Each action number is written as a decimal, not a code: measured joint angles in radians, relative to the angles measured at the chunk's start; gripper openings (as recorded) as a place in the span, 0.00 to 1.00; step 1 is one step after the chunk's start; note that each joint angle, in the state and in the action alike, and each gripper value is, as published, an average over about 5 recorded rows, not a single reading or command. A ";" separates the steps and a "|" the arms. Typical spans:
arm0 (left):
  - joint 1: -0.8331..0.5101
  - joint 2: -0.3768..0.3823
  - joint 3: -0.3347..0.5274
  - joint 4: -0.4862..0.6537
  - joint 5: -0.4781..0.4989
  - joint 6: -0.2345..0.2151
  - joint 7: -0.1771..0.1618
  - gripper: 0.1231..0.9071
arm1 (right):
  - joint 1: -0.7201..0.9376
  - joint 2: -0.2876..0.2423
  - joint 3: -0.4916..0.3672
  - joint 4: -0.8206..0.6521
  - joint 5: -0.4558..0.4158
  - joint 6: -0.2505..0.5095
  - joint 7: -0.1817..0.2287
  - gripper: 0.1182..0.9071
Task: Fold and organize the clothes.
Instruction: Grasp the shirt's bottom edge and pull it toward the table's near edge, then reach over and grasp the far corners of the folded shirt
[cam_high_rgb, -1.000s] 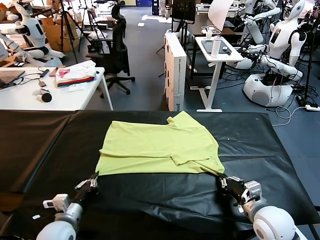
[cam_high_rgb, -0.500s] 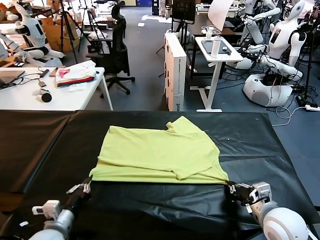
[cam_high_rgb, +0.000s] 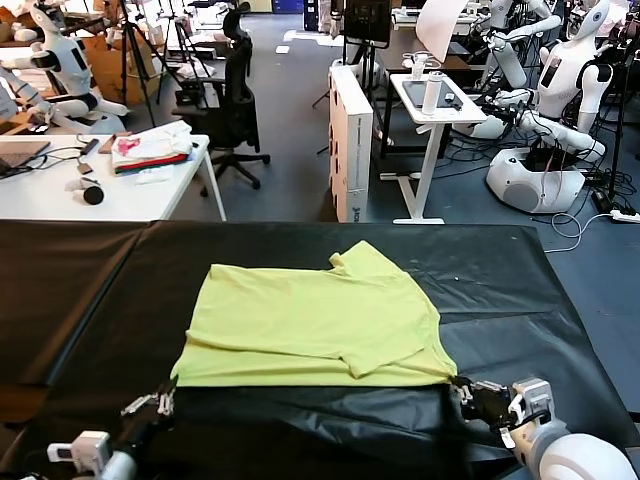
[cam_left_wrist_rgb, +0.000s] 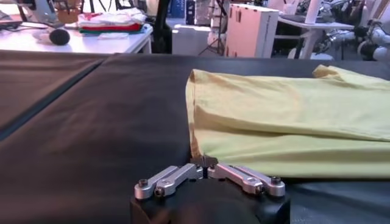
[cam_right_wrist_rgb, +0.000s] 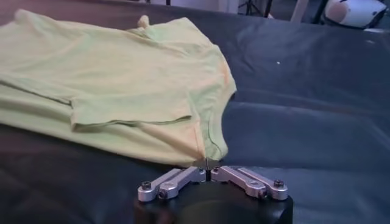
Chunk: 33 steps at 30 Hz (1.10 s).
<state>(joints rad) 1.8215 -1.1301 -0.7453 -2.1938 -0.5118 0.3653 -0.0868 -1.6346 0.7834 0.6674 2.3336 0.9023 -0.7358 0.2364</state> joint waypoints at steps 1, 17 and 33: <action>-0.006 0.002 -0.006 -0.001 -0.004 0.010 -0.002 0.66 | 0.010 -0.001 0.000 -0.004 0.007 0.002 0.000 0.86; -0.347 0.066 0.009 0.095 -0.315 0.169 -0.066 1.00 | 0.503 0.089 -0.228 -0.328 -0.005 0.044 -0.001 1.00; -0.811 0.122 0.225 0.511 -0.412 0.258 -0.012 1.00 | 0.980 0.225 -0.550 -0.778 -0.094 0.054 -0.057 1.00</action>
<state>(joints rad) 1.0100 -1.0077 -0.5204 -1.6824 -0.9237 0.6235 -0.0984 -0.6549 1.0087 0.1169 1.5559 0.8078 -0.6815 0.1797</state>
